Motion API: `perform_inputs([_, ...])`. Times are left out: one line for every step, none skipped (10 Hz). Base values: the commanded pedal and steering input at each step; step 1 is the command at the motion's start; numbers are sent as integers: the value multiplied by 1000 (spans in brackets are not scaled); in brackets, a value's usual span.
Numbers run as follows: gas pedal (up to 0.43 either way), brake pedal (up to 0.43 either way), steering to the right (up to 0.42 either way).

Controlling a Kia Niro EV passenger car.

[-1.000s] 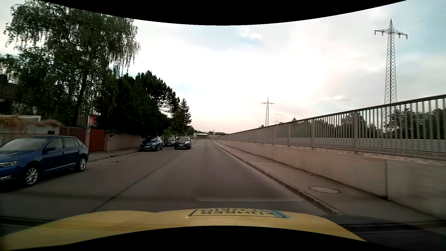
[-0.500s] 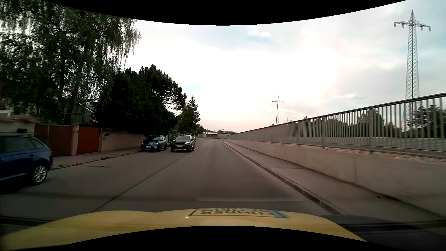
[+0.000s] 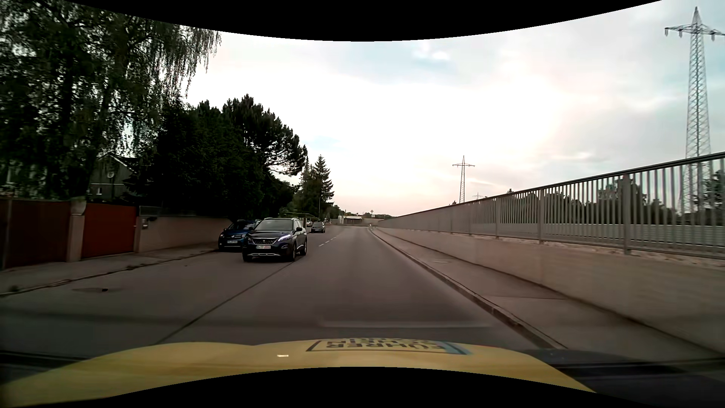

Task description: Follow the waypoints while adhering to traffic rules and regulations

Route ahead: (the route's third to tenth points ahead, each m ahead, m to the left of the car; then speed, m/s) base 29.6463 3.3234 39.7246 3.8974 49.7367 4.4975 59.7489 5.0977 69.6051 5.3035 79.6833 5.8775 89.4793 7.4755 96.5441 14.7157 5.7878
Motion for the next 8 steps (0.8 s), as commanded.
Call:
perform_inputs([79,0,-38])
perform_inputs([79,0,-38])
perform_inputs([79,0,-36])
perform_inputs([79,0,-32])
perform_inputs([79,0,-25])
perform_inputs([79,0,-23])
perform_inputs([67,0,-22])
perform_inputs([67,0,-21])
